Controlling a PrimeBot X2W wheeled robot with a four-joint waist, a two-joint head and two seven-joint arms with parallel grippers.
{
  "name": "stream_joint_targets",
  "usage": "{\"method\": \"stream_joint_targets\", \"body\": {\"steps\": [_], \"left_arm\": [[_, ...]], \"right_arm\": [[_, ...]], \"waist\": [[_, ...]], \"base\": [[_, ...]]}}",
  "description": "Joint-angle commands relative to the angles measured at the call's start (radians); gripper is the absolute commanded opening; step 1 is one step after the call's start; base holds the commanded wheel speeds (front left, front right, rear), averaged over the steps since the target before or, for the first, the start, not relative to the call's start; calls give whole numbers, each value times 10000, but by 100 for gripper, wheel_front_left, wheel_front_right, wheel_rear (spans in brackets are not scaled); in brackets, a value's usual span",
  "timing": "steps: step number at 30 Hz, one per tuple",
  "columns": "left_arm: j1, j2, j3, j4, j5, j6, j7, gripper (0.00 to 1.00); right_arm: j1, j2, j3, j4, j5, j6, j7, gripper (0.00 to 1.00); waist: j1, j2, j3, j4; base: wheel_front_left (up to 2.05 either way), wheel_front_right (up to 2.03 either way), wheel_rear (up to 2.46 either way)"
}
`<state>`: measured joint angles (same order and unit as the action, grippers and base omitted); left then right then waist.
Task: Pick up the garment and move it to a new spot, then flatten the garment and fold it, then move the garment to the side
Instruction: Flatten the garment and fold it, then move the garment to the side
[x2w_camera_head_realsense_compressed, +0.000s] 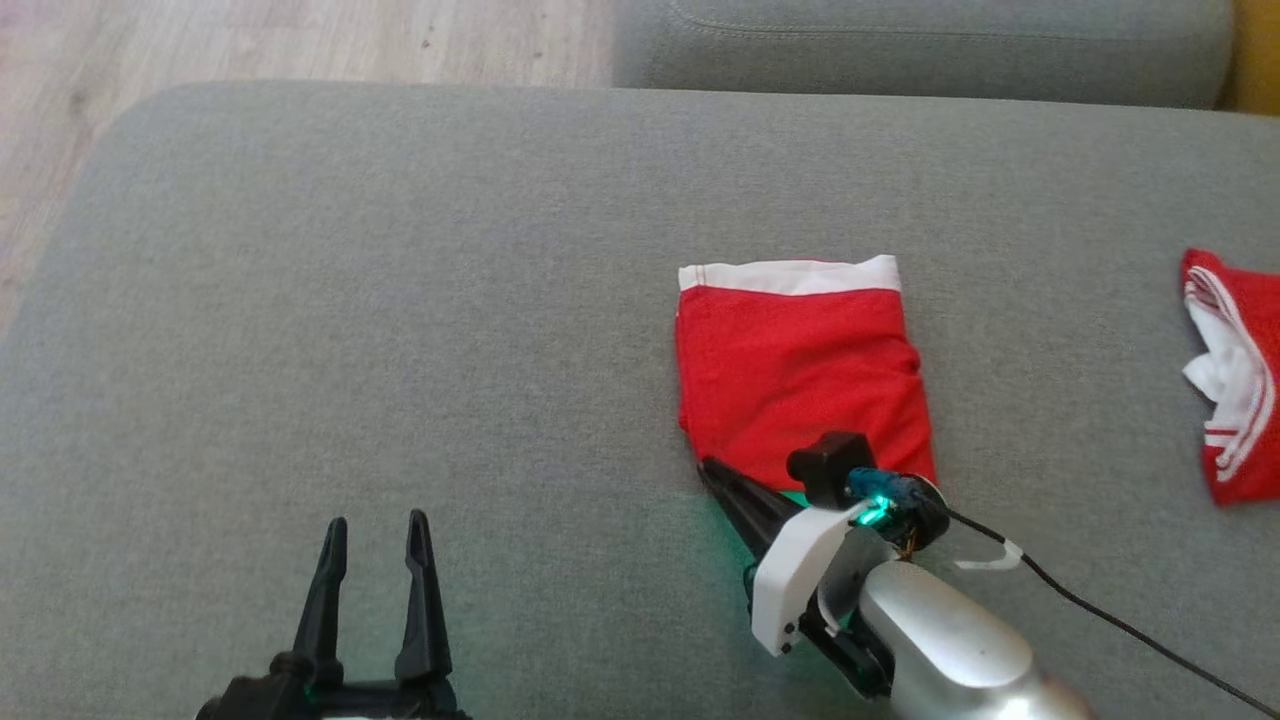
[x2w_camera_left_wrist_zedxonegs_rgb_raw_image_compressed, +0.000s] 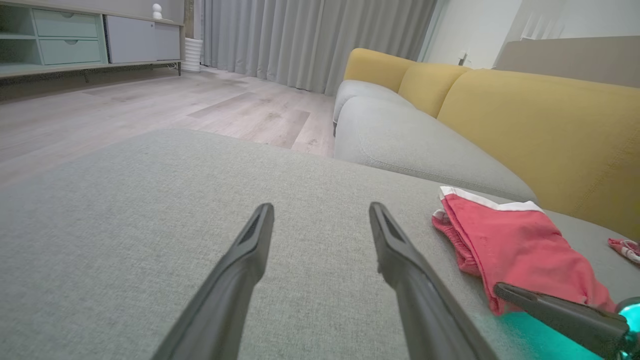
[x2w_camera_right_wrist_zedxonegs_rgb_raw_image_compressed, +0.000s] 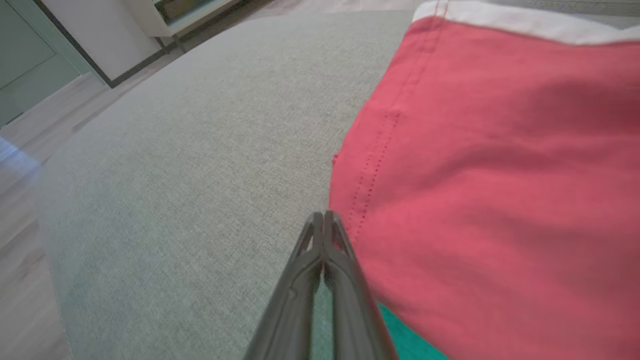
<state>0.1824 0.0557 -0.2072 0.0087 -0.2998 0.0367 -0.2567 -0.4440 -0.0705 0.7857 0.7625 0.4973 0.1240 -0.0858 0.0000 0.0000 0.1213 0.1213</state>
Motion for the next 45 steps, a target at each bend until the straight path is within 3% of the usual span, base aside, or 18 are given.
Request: {"method": "stream_joint_targets", "body": {"steps": [1,4,5,8,9,19,26,35,45], "left_arm": [[-337,-55,304,-287,-29,71,-51,100],[-311,-55,383,-268,-14,79,-51,100],[-300,-55,416,-265,-11,81,-51,100],[-247,-55,504,-252,-12,96,-51,100],[-225,-55,526,-235,-7,85,-51,100],[55,-55,797,115,164,-20,-51,100],[624,-55,1165,450,405,-207,-51,100],[1036,-55,1571,520,628,-543,-51,100],[1100,-55,1632,706,697,-686,-51,100]], "right_arm": [[-375,200,72,-321,57,67,-233,0],[-454,119,-322,-404,23,67,-710,0],[-452,49,-528,-451,-6,67,-880,13],[-359,-277,-1262,-651,-330,67,-1281,96],[-274,-394,-1531,-737,-462,67,-1367,100],[1599,-1354,-4343,-2536,-1395,67,-1706,100],[3501,-1363,-5770,-4114,-1945,67,-1750,100],[4719,-1056,-6661,-5322,-2510,67,-1756,100],[5053,-958,-6999,-5638,-2581,67,-1684,100]], "waist": [[0,0,-59,-103],[0,0,-172,-298],[0,0,-211,-371],[0,0,-328,-593],[0,0,-361,-664],[0,0,-712,-1146],[0,0,-1202,-1445],[0,0,-1437,-1676],[0,0,-1666,-1626]], "base": [[0,0,0],[0,0,0],[0,0,0],[0,0,0],[0,0,0],[0,0,0],[0,0,0],[0,0,0],[0,0,0]]}}
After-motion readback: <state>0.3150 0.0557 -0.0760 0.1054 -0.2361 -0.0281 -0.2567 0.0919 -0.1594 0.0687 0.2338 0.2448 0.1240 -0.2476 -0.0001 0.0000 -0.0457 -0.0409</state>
